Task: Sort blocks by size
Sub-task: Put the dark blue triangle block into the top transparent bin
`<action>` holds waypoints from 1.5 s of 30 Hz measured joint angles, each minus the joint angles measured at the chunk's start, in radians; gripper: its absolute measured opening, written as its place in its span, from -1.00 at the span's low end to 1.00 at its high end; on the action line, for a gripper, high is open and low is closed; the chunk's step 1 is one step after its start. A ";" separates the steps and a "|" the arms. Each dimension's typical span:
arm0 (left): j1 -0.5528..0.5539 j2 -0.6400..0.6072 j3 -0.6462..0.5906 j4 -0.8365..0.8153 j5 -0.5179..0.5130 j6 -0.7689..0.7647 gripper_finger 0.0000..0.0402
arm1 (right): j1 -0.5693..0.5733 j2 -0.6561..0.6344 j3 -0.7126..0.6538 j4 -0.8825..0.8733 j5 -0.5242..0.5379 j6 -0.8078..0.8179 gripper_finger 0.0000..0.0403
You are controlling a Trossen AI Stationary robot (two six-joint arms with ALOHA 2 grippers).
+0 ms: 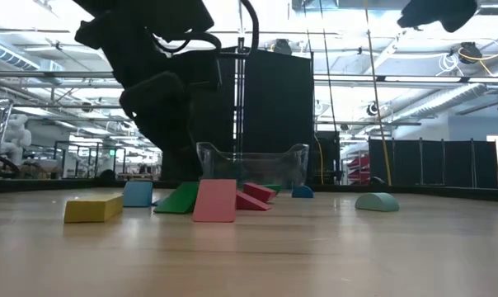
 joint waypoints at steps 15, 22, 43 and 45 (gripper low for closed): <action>0.002 0.014 0.000 0.003 -0.039 -0.210 0.08 | -0.089 0.178 0.000 0.146 -0.010 -0.061 -0.48; 0.002 0.090 0.000 0.045 -0.042 -0.215 0.08 | -0.100 0.178 0.000 0.177 -0.009 -0.083 -0.48; 0.009 0.127 0.003 0.062 -0.051 -0.228 -0.25 | -0.112 0.178 0.000 0.194 -0.004 -0.102 -0.48; 0.009 0.127 0.003 0.062 -0.051 -0.227 -0.27 | -0.117 0.178 0.000 0.193 -0.005 -0.102 -0.48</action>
